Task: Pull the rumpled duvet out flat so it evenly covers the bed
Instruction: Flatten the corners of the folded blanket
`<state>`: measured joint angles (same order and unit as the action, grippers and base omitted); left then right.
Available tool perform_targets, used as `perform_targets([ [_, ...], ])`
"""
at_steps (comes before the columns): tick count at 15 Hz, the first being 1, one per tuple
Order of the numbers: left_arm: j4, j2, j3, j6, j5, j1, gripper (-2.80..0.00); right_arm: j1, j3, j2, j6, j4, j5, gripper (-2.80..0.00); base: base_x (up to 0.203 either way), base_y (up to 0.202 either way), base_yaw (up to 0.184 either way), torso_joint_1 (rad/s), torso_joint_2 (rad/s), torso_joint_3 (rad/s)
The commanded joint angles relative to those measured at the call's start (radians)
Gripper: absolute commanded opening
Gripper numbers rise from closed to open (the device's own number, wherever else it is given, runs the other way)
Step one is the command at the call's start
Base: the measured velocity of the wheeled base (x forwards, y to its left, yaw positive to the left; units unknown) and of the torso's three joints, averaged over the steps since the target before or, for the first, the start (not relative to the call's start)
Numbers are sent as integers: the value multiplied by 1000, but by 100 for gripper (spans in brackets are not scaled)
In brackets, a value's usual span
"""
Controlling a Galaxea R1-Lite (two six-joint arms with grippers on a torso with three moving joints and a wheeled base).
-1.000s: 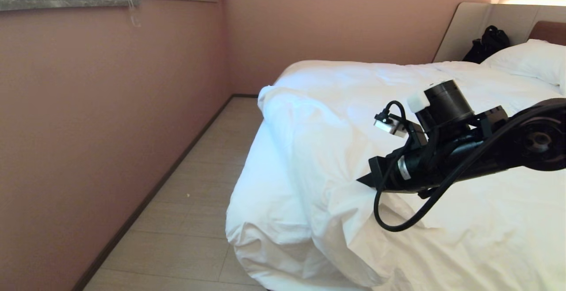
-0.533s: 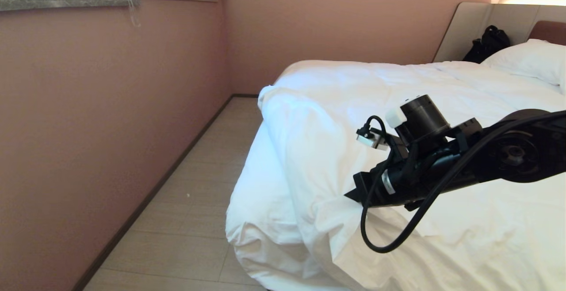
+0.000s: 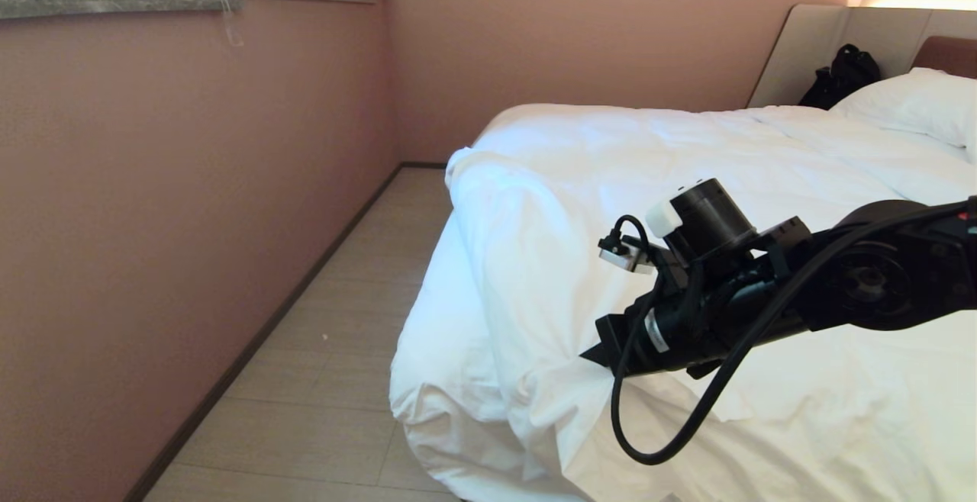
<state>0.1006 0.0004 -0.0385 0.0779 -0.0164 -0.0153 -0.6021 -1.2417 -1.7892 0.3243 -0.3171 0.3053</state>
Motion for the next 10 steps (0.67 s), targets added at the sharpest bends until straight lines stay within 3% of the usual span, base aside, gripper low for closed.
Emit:
perform_targets([
  [1,1,1,0,0,0,0,-280,-1,1,-12,2,-2,1,-280,0,0,0,0,0,0],
  [8,1,0,-1,0,0,0,-280,-10,13,-19,6,19,-12,-280,0,0,0,0,0,0],
  [9,1,1,0,0,0,0,-280,-10,10,-25,6,19,-14,0,0,0,0,0,0,0],
  [10,1,0,-1,-1,0,0,-280,-10,10,-27,6,19,-14,0,0,0,0,0,0,0],
])
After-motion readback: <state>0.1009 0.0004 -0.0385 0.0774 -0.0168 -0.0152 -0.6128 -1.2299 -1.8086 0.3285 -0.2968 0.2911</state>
